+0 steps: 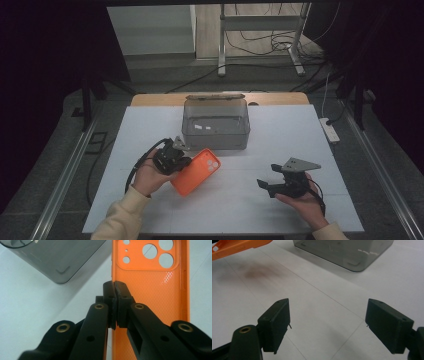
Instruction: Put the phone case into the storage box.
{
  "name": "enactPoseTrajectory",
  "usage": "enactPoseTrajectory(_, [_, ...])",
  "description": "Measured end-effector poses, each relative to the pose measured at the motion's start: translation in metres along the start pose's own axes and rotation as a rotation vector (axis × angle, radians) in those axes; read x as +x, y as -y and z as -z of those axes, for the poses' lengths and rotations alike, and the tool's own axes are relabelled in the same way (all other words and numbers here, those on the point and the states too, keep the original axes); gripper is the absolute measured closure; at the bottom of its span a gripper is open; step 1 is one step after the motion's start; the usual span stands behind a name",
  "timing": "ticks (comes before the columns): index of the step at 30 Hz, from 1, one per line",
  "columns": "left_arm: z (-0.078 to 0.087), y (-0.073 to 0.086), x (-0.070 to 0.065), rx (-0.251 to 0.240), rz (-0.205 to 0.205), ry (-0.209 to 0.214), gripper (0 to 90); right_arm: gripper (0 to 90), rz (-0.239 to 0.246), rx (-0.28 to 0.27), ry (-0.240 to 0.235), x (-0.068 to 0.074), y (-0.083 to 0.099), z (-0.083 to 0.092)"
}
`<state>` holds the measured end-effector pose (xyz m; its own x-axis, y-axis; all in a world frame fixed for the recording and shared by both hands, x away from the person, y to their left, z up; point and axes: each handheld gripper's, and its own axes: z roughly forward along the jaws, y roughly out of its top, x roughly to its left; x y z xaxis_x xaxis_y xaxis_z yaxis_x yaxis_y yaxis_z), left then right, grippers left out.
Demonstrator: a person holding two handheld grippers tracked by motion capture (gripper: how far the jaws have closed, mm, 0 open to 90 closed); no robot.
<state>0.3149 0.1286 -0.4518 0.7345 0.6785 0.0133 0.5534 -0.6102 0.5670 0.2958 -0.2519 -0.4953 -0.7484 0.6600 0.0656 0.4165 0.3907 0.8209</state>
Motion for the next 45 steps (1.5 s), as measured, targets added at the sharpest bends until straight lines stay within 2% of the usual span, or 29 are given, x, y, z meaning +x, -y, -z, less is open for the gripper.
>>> enactPoseTrajectory(11, [-0.004, -0.002, -0.006, 0.003, -0.023, 0.006, 88.1, 21.6, 0.013, 0.008, -0.024, 0.006, -0.003, -0.005])
enactPoseTrajectory(23, [-0.007, -0.005, -0.012, 0.005, -0.041, 0.013, 88.1, 22.8, -0.008, -0.013, -0.091, 0.012, -0.014, -0.011])
enactPoseTrajectory(30, [-0.010, -0.006, -0.016, 0.005, -0.052, 0.017, 88.2, 22.8, -0.012, -0.002, -0.110, 0.017, -0.019, -0.017])
enactPoseTrajectory(45, [-0.015, -0.011, -0.024, 0.006, -0.091, 0.022, 88.2, 23.5, -0.045, -0.001, -0.191, 0.019, -0.033, -0.026])
